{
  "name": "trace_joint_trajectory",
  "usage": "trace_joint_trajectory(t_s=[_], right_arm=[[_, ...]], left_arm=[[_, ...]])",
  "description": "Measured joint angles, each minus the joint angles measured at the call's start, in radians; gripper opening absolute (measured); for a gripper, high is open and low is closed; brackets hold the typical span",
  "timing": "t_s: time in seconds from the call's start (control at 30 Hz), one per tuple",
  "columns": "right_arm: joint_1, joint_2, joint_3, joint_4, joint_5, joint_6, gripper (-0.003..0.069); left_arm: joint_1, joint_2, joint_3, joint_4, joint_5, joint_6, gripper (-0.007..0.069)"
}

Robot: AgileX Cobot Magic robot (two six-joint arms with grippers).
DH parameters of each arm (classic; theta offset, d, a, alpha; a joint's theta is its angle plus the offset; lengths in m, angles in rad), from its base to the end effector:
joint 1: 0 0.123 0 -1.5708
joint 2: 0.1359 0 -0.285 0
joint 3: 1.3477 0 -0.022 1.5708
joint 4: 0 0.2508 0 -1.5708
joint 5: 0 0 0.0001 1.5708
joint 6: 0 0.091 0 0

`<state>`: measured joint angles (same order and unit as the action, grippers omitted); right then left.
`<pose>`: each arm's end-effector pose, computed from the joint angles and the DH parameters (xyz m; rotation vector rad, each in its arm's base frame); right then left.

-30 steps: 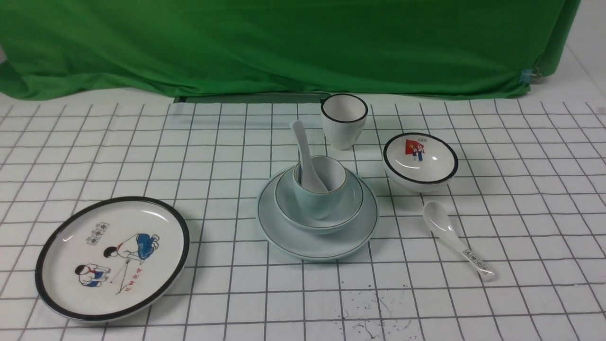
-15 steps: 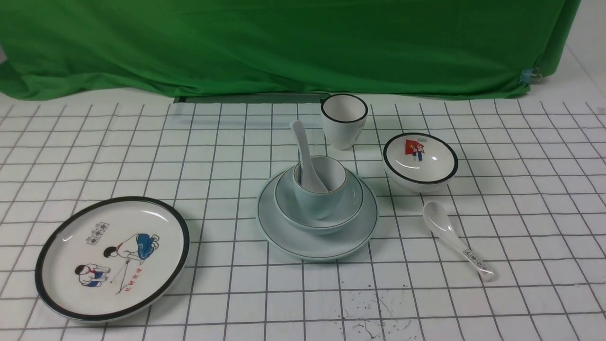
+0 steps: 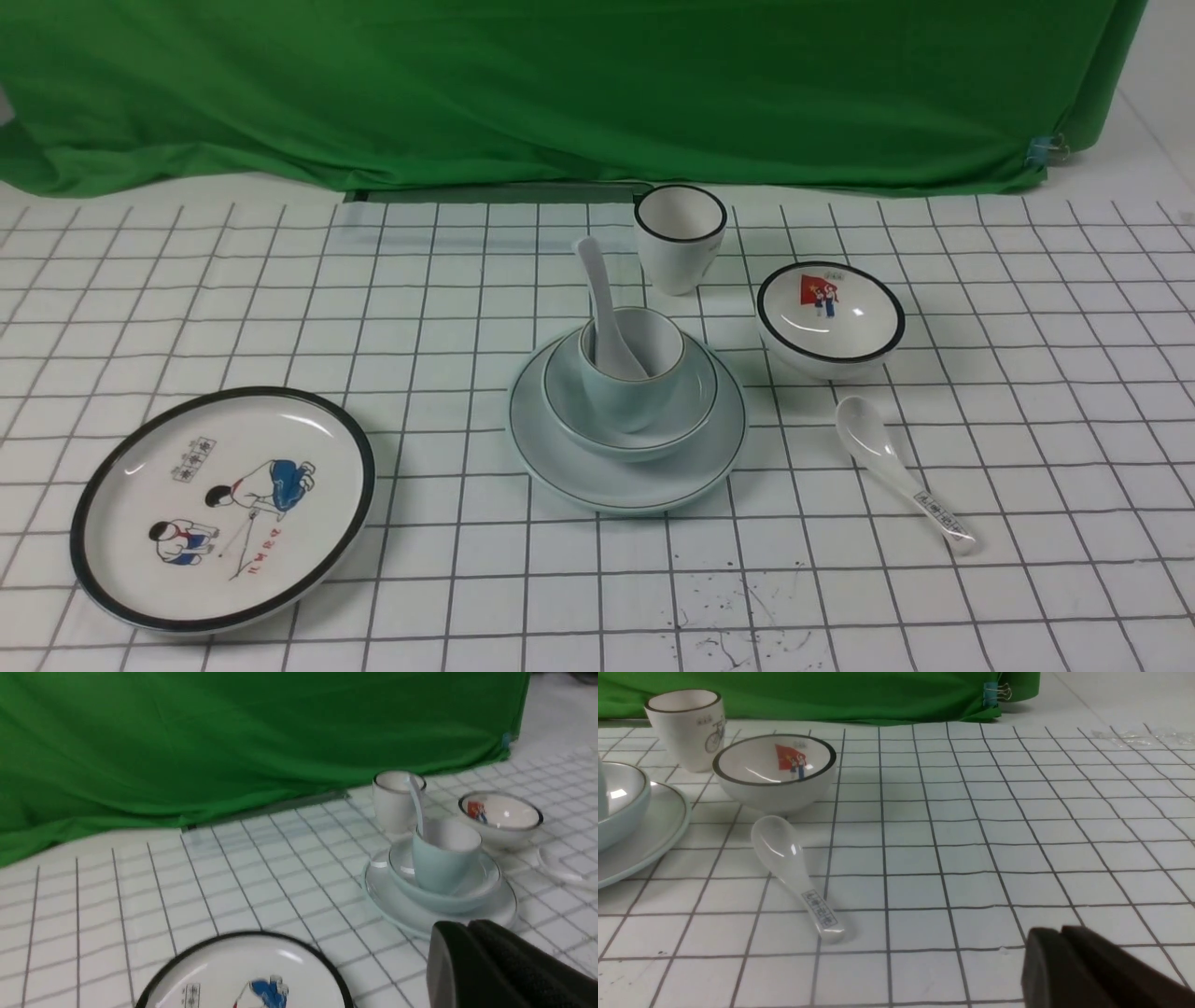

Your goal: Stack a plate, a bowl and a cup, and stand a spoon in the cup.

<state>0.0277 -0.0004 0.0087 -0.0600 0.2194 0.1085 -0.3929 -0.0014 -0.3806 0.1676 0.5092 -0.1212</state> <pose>0.0560 0.0004 0.1904 0.0287 1.7109 0.0465 0.0231 -0.0016 0.2911 0.2720 1.5859 -0.2195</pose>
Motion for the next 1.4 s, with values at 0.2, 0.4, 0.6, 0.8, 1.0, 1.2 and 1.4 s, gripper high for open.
trace_joint_trajectory(t_s=[0.2,0.4,0.6,0.8,1.0,1.2,1.4], right_arm=[[0.000,0.000,0.000,0.000,0.000,0.000,0.0071],[0.000,0.000,0.000,0.001,0.000,0.000,0.0072],[0.000,0.000,0.000,0.001,0.000,0.000,0.0083],[0.000,0.000,0.000,0.001,0.000,0.000,0.0092],[0.000,0.000,0.000,0.001,0.000,0.000,0.0111],[0.000,0.000,0.000,0.001,0.000,0.000,0.0124],[0.000,0.000,0.000,0.001,0.000,0.000,0.0140]], left_arm=[[0.315,0.003,0.216,-0.150,-0.361,0.053,-0.0030],[0.511,0.003,0.349,-0.250,-0.435,0.133,-0.0030],[0.511,0.003,0.388,-0.251,-0.422,0.148,-0.0030],[0.493,0.003,0.388,-0.240,-0.304,0.150,-0.0030],[0.493,0.003,0.388,-0.239,-0.264,0.182,-0.0030],[0.493,0.003,0.388,-0.233,-0.264,0.183,-0.0029],[0.493,0.003,0.388,-0.230,-0.264,0.183,-0.0029]])
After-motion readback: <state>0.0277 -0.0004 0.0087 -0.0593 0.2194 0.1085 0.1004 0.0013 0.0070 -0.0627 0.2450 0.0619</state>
